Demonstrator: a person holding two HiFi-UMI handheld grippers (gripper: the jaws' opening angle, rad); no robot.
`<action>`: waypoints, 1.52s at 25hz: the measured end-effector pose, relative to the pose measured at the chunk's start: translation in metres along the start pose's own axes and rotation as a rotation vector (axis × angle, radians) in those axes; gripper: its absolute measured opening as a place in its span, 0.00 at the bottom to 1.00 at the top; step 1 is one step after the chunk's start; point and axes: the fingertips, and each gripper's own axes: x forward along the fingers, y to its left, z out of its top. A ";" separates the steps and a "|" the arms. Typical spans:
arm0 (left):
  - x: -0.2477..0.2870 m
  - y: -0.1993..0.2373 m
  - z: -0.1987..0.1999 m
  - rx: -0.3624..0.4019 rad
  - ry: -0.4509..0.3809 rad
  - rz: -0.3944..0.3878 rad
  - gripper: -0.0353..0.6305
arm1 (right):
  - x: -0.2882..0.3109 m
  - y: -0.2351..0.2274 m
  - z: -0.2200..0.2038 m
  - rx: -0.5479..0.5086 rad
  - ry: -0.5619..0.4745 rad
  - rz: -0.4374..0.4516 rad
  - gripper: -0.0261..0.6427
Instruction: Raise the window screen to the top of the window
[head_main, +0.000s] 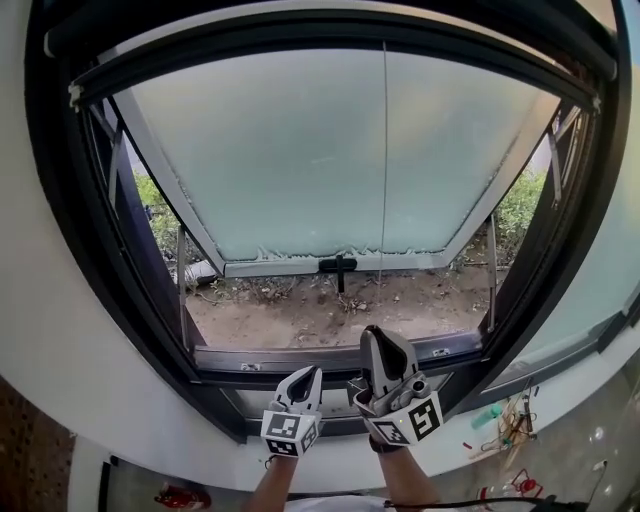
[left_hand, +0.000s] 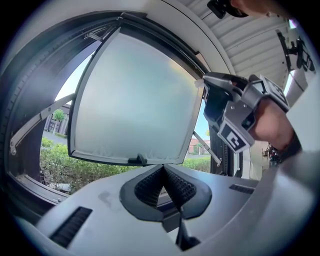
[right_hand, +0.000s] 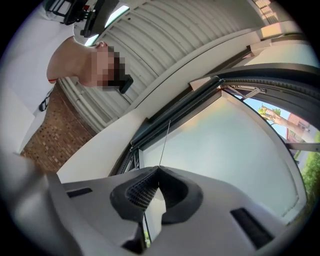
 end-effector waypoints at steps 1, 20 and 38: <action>0.001 -0.002 0.000 0.001 0.002 -0.004 0.06 | 0.005 0.001 0.011 -0.006 -0.020 0.008 0.04; -0.002 -0.002 -0.002 0.017 0.000 0.010 0.06 | -0.081 -0.059 -0.117 0.033 0.565 -0.277 0.04; 0.001 -0.009 -0.001 0.028 -0.002 0.009 0.06 | -0.105 -0.041 -0.165 -0.038 0.740 -0.199 0.04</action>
